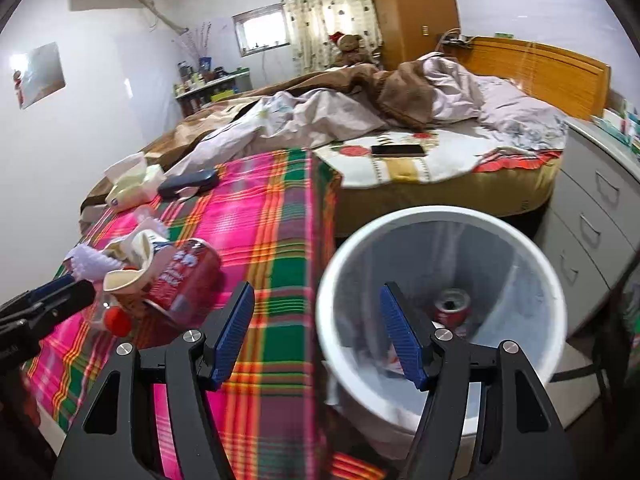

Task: Collect trash
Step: 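Grasp the Coca-Cola bottle with the left tool while the right tool grasps the red milk can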

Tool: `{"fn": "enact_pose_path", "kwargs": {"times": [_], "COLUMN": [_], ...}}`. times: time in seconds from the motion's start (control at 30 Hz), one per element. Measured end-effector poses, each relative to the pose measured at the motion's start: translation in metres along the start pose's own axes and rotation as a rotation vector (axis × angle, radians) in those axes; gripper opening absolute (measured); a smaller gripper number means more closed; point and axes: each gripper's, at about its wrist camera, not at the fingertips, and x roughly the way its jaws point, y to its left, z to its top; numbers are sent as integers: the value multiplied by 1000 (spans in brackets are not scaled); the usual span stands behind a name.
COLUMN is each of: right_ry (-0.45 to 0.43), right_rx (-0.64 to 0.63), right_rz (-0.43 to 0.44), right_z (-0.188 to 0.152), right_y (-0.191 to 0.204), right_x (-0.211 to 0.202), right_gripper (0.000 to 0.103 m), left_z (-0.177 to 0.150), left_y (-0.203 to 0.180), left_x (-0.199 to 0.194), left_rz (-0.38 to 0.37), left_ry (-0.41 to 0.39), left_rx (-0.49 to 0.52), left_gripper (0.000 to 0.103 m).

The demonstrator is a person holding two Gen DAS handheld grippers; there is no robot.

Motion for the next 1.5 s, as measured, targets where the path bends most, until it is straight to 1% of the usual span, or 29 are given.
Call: {"fn": "enact_pose_path", "kwargs": {"times": [0.1, 0.23, 0.3, 0.37, 0.47, 0.6, 0.67, 0.73, 0.87, 1.03, 1.13, 1.3, 1.4, 1.5], "right_ry": [10, 24, 36, 50, 76, 115, 118, 127, 131, 146, 163, 199, 224, 231], "right_rx": [-14, -51, -54, -62, -68, -68, -58, -45, -48, -53, -57, -68, -93, -123], "right_rz": [20, 50, 56, 74, 79, 83, 104, 115, 127, 165, 181, 187, 181, 157], "right_z": [0, 1, 1, 3, 4, 6, 8, 10, 13, 12, 11, 9, 6, 2], "right_y": [15, 36, 43, 51, 59, 66, 67, 70, 79, 87, 91, 95, 100, 102], "right_x": [5, 15, 20, 28, 41, 55, 57, 59, 64, 68, 72, 79, 82, 81], "right_gripper": [67, 67, 66, 66, 67, 67, 67, 67, 67, 67, 67, 67, 67, 66], "left_z": [-4, -7, -10, -12, -16, -18, -16, -13, -5, -2, -4, -6, -8, -12], "left_y": [21, 48, 59, 71, 89, 104, 108, 110, 110, 107, 105, 98, 99, 101], "left_x": [-3, -5, -5, -2, 4, 15, 18, 24, 32, 46, 54, 54, 57, 61], "left_rz": [51, 73, 92, 113, 133, 135, 119, 109, 108, 122, 102, 110, 103, 86], "left_ry": [2, 6, 11, 21, 45, 79, 76, 90, 93, 131, 147, 154, 193, 233], "left_rx": [-26, -83, -104, -134, -189, -242, -273, -288, -303, -295, -298, -242, -230, -222], "left_gripper": [79, 79, 82, 83, 84, 84, 84, 85, 85, 85, 85, 85, 85, 85]}}
